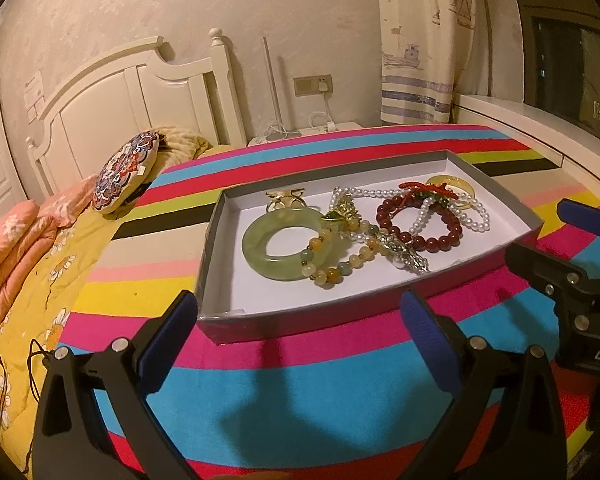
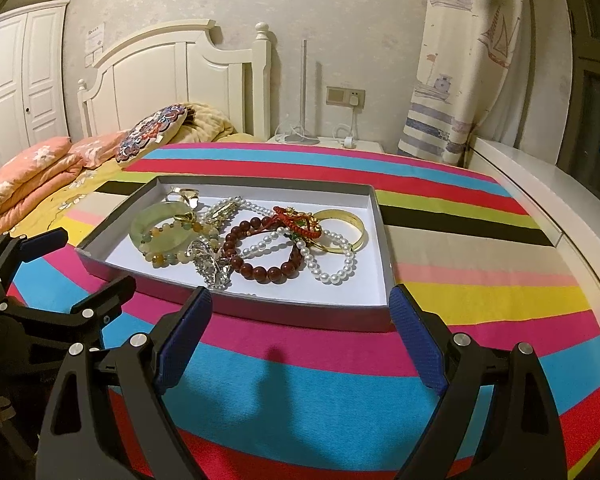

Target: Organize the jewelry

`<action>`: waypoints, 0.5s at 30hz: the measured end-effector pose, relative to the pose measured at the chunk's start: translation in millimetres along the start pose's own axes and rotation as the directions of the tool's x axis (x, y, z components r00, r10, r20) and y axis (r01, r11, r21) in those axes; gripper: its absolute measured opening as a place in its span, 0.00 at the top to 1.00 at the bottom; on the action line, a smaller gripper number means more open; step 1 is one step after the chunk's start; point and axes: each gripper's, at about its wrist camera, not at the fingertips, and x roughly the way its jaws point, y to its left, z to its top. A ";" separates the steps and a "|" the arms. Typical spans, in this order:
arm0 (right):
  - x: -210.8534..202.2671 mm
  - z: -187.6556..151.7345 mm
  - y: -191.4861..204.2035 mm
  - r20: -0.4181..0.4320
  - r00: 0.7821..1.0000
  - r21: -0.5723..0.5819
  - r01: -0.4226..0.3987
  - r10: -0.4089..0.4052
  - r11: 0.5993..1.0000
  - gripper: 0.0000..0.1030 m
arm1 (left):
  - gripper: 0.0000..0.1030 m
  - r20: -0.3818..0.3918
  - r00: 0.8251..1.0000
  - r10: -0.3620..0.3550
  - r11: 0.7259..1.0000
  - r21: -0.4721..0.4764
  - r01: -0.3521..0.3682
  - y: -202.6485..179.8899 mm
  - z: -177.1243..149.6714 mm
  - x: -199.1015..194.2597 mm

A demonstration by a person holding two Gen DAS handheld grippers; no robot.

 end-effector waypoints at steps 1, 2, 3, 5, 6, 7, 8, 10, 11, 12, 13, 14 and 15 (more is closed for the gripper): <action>-0.2 0.4 -0.4 0.000 1.000 0.002 0.000 0.000 1.000 0.16 | 0.02 -0.003 1.000 -0.006 1.000 0.001 0.006 0.2 0.2 0.5; -0.3 0.5 -1.2 0.001 1.000 0.004 -0.001 0.001 1.000 0.16 | 0.02 -0.006 1.000 -0.013 1.000 0.002 0.013 0.5 0.6 1.1; -0.2 0.7 -1.8 0.000 1.000 0.006 -0.001 0.001 1.000 0.16 | 0.02 -0.010 1.000 -0.016 1.000 0.002 0.016 0.6 1.1 1.8; 0.2 1.2 -2.1 -0.002 1.000 0.008 -0.002 0.002 1.000 0.16 | 0.02 -0.023 0.999 -0.028 1.000 0.002 0.028 1.5 1.9 3.3; 0.0 1.1 -2.3 -0.002 1.000 0.008 -0.001 0.001 1.000 0.16 | 0.02 -0.024 0.999 -0.033 0.999 0.001 0.033 1.3 2.3 3.5; -0.1 1.0 -2.4 -0.003 1.000 0.007 -0.002 0.002 1.000 0.16 | 0.02 -0.023 0.999 -0.040 0.999 0.005 0.041 1.0 2.4 3.0; -0.2 1.0 -2.4 -0.002 1.000 0.007 -0.003 0.003 1.000 0.16 | 0.02 -0.022 0.999 -0.044 0.999 0.011 0.045 0.3 2.4 2.6; 0.1 0.9 -2.3 -0.004 1.000 0.009 -0.004 0.004 1.000 0.16 | 0.02 -0.023 0.998 -0.057 0.998 0.029 0.058 -2.1 2.1 2.8; 0.3 0.9 -2.2 -0.006 1.000 0.010 -0.005 0.005 1.000 0.16 | 0.02 -0.029 0.997 -0.069 0.997 0.039 0.070 -3.7 1.7 3.4; 0.8 0.9 -1.6 -0.008 1.000 0.009 -0.005 0.005 1.000 0.16 | 0.02 -0.025 0.997 -0.077 0.996 0.046 0.078 -5.1 0.9 3.1; 1.4 1.1 -1.8 -0.009 1.000 0.008 -0.006 0.006 1.000 0.16 | 0.02 -0.004 0.999 -0.054 0.997 0.053 0.054 -6.5 -0.1 1.0; 0.9 0.8 -1.3 -0.008 1.000 0.006 -0.005 0.005 1.000 0.16 | 0.02 0.004 1.000 -0.031 0.998 0.055 0.031 -7.7 -0.2 0.0; 0.6 0.6 -0.9 -0.007 1.000 0.005 -0.005 0.005 1.000 0.17 | 0.02 0.004 0.999 -0.033 0.998 0.057 0.033 -8.5 -0.4 0.0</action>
